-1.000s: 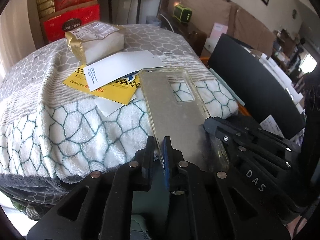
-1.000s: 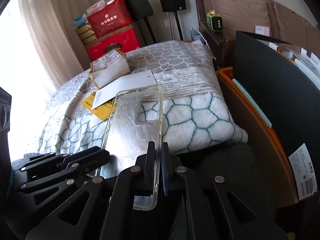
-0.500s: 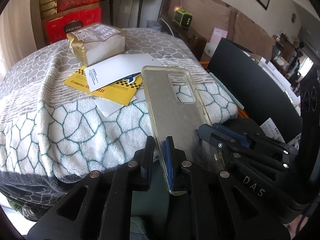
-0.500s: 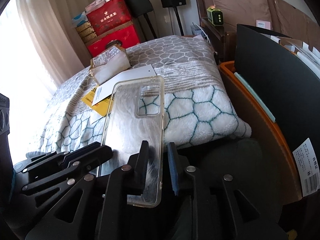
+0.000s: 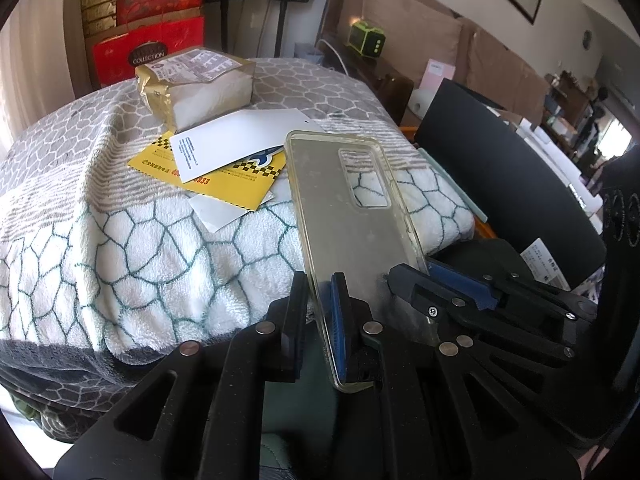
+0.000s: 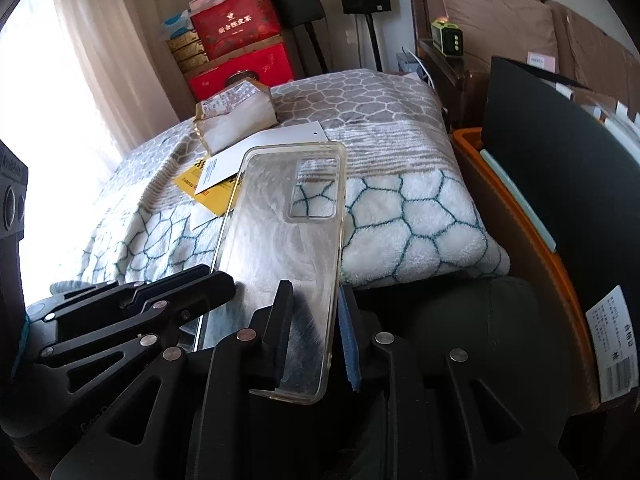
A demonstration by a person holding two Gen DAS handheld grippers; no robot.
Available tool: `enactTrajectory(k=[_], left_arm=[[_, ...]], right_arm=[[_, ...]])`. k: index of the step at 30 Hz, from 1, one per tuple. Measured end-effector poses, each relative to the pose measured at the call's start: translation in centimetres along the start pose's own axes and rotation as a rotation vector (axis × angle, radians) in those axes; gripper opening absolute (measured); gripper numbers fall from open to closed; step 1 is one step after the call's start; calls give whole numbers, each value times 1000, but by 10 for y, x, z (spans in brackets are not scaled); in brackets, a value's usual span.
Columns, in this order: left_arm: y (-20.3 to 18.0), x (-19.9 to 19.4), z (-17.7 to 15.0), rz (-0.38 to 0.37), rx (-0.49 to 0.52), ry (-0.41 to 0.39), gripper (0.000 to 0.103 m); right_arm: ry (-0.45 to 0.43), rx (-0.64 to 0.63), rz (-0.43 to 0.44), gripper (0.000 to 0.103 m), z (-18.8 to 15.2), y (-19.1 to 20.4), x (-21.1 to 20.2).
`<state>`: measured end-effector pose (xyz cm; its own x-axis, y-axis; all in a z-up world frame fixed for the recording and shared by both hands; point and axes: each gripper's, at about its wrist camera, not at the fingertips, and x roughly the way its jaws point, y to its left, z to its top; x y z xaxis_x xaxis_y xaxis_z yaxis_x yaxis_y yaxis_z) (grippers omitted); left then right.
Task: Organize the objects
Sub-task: 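Lift the clear phone case off the blanket with both grippers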
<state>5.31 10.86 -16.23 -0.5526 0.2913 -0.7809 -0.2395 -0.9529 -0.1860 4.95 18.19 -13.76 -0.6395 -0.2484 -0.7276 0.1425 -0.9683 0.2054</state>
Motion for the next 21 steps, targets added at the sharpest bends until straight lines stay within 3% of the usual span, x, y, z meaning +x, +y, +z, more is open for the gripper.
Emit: enactTrajectory(k=[6,21], left_arm=[[-3,-2,-3,45,3,-22,9],[-14,-28,6,58,41,-146,5]], right_arm=[[-26,5,-15,5,1,-2,-4],[-145,-32,-48,4,11,6,-37]])
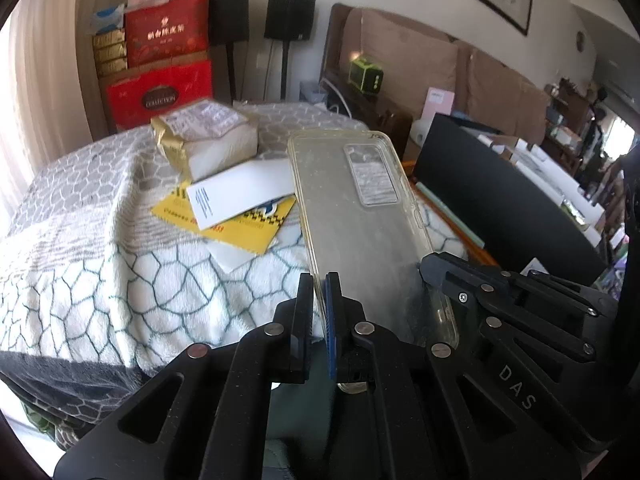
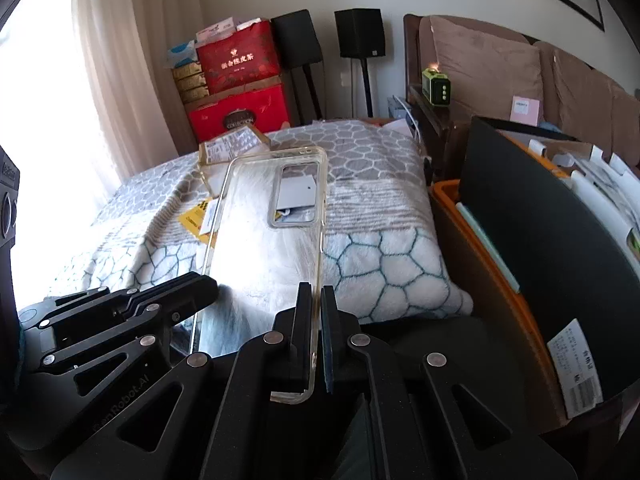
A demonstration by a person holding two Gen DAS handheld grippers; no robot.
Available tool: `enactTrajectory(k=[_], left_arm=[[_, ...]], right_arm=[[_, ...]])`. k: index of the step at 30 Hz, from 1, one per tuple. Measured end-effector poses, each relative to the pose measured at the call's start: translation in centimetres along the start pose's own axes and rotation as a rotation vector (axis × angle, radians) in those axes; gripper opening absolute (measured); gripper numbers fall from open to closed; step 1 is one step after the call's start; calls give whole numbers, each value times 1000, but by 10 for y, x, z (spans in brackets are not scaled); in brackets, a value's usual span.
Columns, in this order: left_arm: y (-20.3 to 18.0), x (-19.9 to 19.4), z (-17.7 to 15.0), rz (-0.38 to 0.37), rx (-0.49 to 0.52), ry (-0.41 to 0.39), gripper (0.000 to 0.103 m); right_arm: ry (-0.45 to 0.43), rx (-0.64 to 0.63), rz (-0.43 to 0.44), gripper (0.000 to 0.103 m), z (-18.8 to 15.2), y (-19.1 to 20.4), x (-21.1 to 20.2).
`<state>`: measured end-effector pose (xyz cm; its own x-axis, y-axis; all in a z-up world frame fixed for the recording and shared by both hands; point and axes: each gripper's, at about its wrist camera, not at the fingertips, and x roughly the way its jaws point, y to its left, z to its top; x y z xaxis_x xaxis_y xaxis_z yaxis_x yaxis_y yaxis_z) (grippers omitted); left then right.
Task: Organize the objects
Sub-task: 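Lift the clear phone case off the blanket with both grippers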
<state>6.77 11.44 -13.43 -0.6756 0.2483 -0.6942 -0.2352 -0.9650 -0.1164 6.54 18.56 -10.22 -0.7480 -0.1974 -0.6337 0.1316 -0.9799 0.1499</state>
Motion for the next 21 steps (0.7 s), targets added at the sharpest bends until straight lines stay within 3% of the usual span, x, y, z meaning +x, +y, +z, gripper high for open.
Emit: enactTrajectory(k=[11,16,21], left_arm=[[-6,-16,11,11,5,-75,5],[1,-17,21,35,-40,-92,4],[0,-25,32,49,-52,-115,4]], right_arm=[[-60,-28,2,4,13,4,-16],[-50,-42,72,5,25,1,-14],[-84,-74,87,5,40,2,-22]])
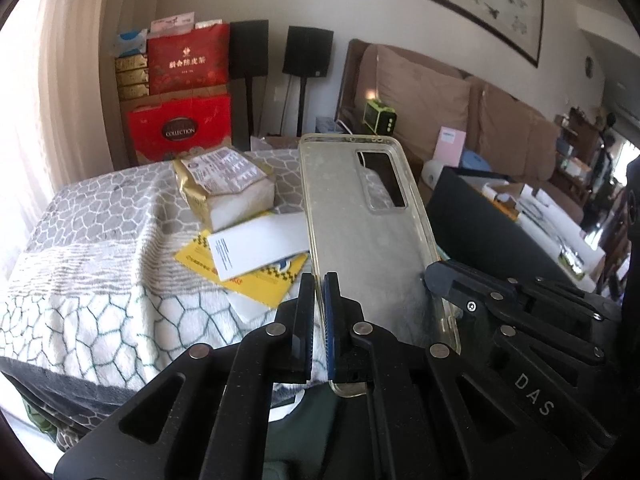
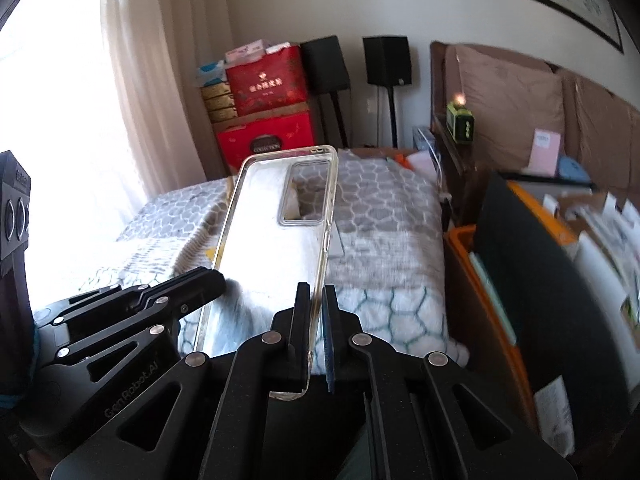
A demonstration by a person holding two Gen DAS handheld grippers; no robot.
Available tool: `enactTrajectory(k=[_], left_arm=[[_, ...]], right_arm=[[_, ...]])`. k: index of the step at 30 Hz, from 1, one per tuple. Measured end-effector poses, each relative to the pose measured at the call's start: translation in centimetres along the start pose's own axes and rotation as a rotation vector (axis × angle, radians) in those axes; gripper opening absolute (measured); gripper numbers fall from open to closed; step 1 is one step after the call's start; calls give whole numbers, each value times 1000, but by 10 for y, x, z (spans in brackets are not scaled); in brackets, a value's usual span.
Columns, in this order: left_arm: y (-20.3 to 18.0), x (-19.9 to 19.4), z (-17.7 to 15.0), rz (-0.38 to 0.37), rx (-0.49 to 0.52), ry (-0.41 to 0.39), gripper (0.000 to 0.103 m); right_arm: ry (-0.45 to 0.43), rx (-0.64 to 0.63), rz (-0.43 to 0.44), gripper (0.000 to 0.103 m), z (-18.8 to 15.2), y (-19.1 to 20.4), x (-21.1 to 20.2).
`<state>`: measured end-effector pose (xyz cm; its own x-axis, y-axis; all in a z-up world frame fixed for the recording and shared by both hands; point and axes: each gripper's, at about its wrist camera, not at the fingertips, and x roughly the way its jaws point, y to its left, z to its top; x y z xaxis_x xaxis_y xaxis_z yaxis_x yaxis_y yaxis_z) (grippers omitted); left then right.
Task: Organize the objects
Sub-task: 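Lift the clear phone case off the blanket with both grippers, then carry the held phone case away from the bed toward the cardboard box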
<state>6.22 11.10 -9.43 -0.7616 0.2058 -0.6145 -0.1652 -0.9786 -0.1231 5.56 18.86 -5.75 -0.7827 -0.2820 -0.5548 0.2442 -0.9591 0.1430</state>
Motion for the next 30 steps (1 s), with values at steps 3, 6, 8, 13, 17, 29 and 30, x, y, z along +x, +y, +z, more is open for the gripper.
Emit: enactTrajectory(k=[3,6,8,13,17,29,30], left_arm=[[-4,-10,13,12,-3,-41,4],[-10,-19,25,13,2,-86,4],[-14,-23,29,14,11,-106,4],[-33,-27,40,11,34,-120,4],[-49,-35,48,22,63,-144,4],[-77,-36,57,43,87,-216,4],[-76,-36,56,47,91,-220,4]], right_arm=[[-37,-28,-2,5,13,3,-9],[-68,-73,-10,5,24,3,-18],[-83,-86,-14,5,29,0,-22],[-106,-20,3,5,32,-22,-32],[-133,-6,10,5,40,-31,-46],[-185,21,21,6,48,-51,-61],[-191,17,25,6,47,-51,-59]])
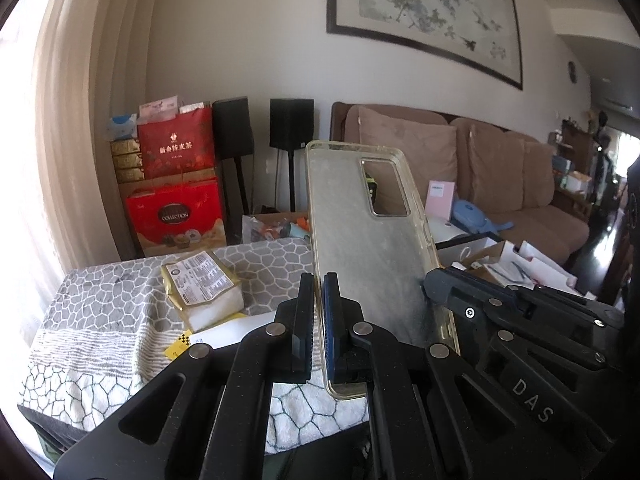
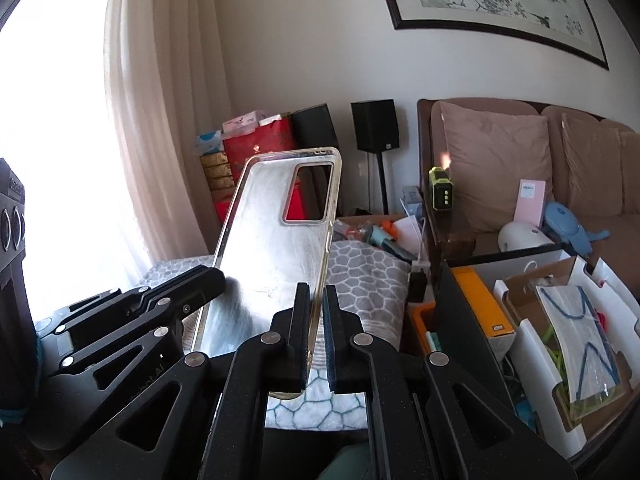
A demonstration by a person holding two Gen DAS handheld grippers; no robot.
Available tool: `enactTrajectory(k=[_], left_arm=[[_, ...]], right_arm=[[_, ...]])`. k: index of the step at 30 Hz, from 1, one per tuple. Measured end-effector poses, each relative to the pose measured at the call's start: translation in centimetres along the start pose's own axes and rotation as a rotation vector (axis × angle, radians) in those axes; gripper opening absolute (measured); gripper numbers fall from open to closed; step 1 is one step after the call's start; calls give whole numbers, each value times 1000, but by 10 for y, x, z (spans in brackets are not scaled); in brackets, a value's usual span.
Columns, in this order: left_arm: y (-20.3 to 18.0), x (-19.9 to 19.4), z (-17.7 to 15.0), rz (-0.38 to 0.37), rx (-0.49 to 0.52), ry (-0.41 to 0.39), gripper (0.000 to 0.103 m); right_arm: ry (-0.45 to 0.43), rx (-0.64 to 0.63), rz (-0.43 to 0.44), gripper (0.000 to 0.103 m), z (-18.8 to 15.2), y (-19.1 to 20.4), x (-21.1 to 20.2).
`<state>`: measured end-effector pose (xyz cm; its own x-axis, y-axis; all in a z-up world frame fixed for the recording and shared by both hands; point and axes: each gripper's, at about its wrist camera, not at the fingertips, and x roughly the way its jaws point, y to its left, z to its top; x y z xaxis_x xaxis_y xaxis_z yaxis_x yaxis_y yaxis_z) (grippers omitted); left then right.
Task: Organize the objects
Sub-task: 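Carry the held phone case away from the bed toward the cardboard box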
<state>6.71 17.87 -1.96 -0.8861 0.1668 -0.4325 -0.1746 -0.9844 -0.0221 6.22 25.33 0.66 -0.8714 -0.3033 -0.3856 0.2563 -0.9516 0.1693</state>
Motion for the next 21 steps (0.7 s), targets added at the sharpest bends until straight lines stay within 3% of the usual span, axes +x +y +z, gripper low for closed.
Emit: enactTrajectory(k=[6,14,21], left_arm=[[-2,15,-3,-21,15,20,4],[-20,29,-4,-33,46,23,4],[-31,48,-1,-63,57,72,4]], right_arm=[[27,24,16,6,-12,-15,17],[5,31,-25,6,-14,-32,15],[14,66,-45,6,-13,-47,15]])
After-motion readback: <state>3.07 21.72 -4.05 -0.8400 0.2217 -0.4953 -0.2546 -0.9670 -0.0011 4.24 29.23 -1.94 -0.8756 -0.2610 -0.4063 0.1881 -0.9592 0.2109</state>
